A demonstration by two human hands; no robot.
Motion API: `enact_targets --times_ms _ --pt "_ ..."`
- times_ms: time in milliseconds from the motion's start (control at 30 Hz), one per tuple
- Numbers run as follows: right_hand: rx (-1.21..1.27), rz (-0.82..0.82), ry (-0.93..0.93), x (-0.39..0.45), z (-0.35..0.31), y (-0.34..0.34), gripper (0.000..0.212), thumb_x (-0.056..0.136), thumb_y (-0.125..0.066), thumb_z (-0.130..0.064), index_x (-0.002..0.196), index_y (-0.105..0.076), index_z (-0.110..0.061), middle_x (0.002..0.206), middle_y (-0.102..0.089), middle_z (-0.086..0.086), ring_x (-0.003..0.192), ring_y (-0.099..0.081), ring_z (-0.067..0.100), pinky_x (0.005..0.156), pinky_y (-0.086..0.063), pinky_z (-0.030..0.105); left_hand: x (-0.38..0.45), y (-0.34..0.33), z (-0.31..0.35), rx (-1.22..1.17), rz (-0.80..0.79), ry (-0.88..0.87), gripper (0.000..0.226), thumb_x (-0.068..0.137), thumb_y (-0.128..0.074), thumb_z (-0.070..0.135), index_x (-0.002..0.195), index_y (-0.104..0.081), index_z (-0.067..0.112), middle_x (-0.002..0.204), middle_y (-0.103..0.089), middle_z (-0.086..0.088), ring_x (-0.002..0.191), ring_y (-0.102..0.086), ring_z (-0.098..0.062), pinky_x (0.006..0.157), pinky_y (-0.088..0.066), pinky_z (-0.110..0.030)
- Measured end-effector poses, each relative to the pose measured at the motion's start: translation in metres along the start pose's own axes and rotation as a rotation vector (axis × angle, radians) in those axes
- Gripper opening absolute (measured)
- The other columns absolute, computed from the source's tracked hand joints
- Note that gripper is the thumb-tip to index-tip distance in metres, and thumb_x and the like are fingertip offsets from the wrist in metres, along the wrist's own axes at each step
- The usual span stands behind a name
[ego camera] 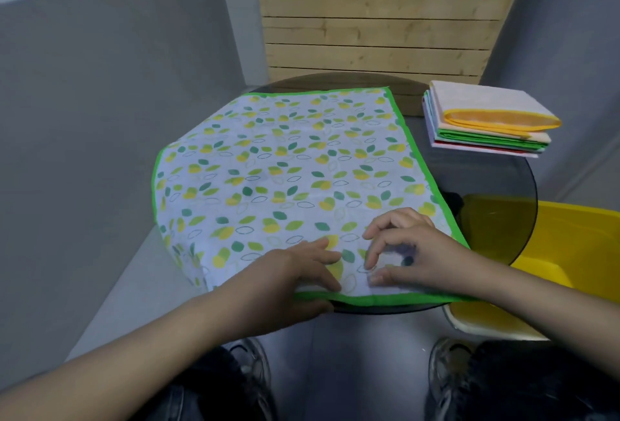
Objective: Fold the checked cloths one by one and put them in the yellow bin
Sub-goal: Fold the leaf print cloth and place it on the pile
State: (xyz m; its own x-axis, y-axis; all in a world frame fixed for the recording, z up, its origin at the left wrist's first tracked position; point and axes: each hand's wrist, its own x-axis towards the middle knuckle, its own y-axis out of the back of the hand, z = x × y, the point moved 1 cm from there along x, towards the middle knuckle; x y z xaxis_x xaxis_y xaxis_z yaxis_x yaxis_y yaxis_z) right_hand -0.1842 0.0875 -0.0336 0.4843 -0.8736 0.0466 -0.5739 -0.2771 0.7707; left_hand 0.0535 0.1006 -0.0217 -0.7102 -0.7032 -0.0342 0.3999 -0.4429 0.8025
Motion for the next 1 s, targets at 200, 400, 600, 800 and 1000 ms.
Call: enact_targets --times_ms 200,400,600,800,1000 --pt "0.024 -0.069 0.017 -0.002 -0.011 0.002 0.048 0.047 -0.051 -0.089 0.078 -0.066 -0.055 0.113 -0.055 -0.036 0.122 -0.033 -0.012 0.103 -0.015 0.011 0.003 0.012 0.007 -0.296 0.167 0.223 0.020 0.081 -0.072 0.020 0.068 -0.071 0.036 0.106 -0.071 0.013 0.105 -0.056 0.016 0.091 -0.043 -0.005" --pt "0.010 -0.035 -0.046 0.014 -0.028 0.024 0.011 0.078 -0.071 -0.036 0.077 -0.072 -0.025 0.081 -0.073 -0.010 0.082 -0.065 0.001 0.082 -0.050 0.027 0.005 0.021 0.012 -0.250 0.281 0.318 0.006 0.080 -0.072 0.028 0.079 -0.075 0.034 0.086 -0.068 0.028 0.089 -0.059 0.016 0.078 -0.041 0.001" --pt "-0.233 0.120 -0.088 0.042 -0.042 0.062 0.013 0.085 -0.062 -0.037 0.077 -0.063 -0.027 0.064 -0.064 -0.007 0.063 -0.055 -0.001 0.059 -0.042 0.028 0.003 0.046 0.010 -0.209 0.566 0.316 0.019 0.078 -0.073 0.031 0.096 -0.073 0.034 0.100 -0.068 0.024 0.097 -0.054 0.021 0.086 -0.039 -0.001" --pt "-0.296 0.201 -0.092 0.062 -0.057 0.100 0.015 0.085 -0.062 -0.037 0.074 -0.061 -0.027 0.061 -0.062 -0.003 0.061 -0.052 0.006 0.059 -0.037 0.027 -0.008 0.067 0.008 -0.132 0.835 0.312 0.033 0.076 -0.075 0.027 0.109 -0.069 0.031 0.113 -0.064 0.018 0.107 -0.048 0.017 0.087 -0.028 0.007" --pt "-0.276 0.257 -0.102 0.067 -0.066 0.120 0.020 0.085 -0.061 -0.039 0.069 -0.059 -0.027 0.056 -0.056 0.003 0.053 -0.045 0.012 0.053 -0.031 0.029 -0.015 0.056 0.000 -0.092 0.872 0.428 0.079 0.070 -0.078 0.039 0.136 -0.035 0.043 0.151 -0.028 0.001 0.142 -0.019 -0.008 0.107 -0.018 -0.014"
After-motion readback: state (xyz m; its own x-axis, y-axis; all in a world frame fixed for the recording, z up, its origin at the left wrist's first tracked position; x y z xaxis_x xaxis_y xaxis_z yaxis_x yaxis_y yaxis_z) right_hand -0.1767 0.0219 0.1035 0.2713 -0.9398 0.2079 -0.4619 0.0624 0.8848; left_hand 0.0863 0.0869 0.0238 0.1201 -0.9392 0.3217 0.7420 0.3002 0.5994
